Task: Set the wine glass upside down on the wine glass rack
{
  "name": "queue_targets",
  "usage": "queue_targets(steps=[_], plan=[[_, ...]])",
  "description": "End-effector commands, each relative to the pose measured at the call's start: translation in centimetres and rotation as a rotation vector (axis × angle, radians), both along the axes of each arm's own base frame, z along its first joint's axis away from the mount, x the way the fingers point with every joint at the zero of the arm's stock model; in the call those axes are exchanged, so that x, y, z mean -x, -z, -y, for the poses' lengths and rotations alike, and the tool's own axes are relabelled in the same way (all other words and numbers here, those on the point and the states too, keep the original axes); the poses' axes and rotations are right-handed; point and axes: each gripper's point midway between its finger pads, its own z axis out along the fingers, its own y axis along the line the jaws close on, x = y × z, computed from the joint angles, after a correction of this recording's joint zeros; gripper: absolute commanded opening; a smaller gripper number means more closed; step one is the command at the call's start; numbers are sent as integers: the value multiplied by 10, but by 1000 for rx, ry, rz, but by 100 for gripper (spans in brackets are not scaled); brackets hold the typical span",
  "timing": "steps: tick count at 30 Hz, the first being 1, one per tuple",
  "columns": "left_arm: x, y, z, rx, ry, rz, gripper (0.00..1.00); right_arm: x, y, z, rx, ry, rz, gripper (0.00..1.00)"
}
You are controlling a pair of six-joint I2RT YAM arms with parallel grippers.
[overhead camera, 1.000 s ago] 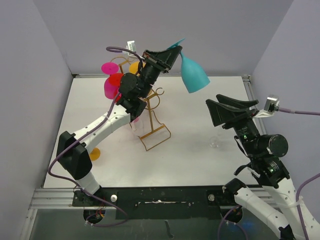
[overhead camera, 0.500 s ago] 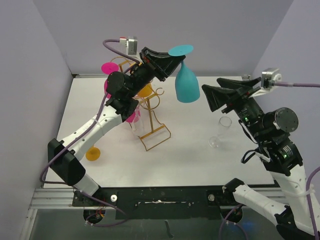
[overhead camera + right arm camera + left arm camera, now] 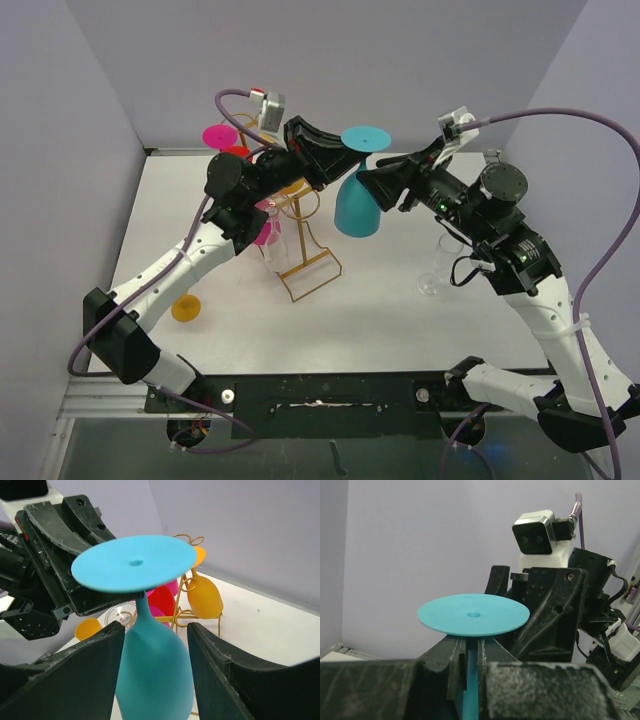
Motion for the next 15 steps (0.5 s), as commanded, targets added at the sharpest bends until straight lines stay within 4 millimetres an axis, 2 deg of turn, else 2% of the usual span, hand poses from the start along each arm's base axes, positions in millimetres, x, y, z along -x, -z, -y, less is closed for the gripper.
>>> queue_targets(steps=[1,5,8,15], plan=[[35,-23,-16,32,64,78,0,5,-22,-8,-60,-50,43,51],[44,-26,-19,38,87,81,0,0,-15,-12,-59,-52,22,38],[50,-29,-22,56,110,82,0,-1,-10,-16,-68,-70,13,31],[59,-32,-23,84,164,72,0,7,-7,-32,-123,-173,-7,31]])
